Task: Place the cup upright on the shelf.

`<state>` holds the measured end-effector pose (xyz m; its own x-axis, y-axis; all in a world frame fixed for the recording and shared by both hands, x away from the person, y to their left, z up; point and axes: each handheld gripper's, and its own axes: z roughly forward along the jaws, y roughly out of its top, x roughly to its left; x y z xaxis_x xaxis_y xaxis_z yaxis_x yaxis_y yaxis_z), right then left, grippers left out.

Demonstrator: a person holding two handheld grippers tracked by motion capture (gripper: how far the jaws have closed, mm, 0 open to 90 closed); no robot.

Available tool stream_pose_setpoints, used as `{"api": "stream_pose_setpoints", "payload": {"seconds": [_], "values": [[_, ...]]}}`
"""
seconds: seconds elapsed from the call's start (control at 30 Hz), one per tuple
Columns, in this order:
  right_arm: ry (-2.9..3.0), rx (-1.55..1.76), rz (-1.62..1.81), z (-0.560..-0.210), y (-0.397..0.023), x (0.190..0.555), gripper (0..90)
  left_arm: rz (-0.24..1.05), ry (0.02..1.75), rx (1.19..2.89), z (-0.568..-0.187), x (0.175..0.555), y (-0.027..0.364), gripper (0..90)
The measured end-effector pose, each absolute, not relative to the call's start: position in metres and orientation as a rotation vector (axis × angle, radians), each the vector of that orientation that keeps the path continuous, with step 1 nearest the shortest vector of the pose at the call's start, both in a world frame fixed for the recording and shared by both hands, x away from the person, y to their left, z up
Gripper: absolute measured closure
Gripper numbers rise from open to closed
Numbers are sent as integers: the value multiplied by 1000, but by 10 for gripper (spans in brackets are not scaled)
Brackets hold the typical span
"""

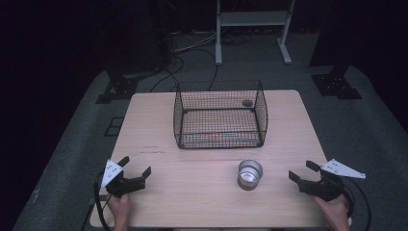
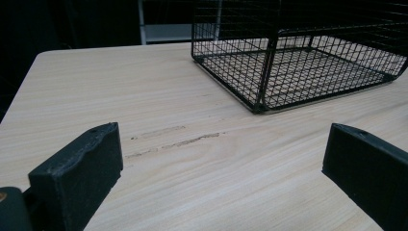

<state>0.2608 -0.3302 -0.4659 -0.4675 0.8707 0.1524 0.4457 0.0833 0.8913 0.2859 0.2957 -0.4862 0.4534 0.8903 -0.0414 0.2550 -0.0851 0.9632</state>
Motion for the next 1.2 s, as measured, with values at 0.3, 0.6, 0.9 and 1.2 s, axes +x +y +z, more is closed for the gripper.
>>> {"api": "stream_pose_setpoints", "payload": {"seconds": [0.3, 0.6, 0.9, 1.2], "values": [[1990, 1254, 1351, -457, -320, 260, 115, 723, 1019, 1607, -486, 286, 296, 0], [2016, 1210, 1350, -450, -310, 259, 103, 723, 1021, 1603, -486, 286, 296, 0], [2046, 1171, 1346, -447, -298, 257, 92, 723, 1021, 1602, -486, 286, 296, 0], [2091, 1134, 1324, -448, -285, 255, 86, 723, 1021, 1599, -486, 286, 296, 0]]}}
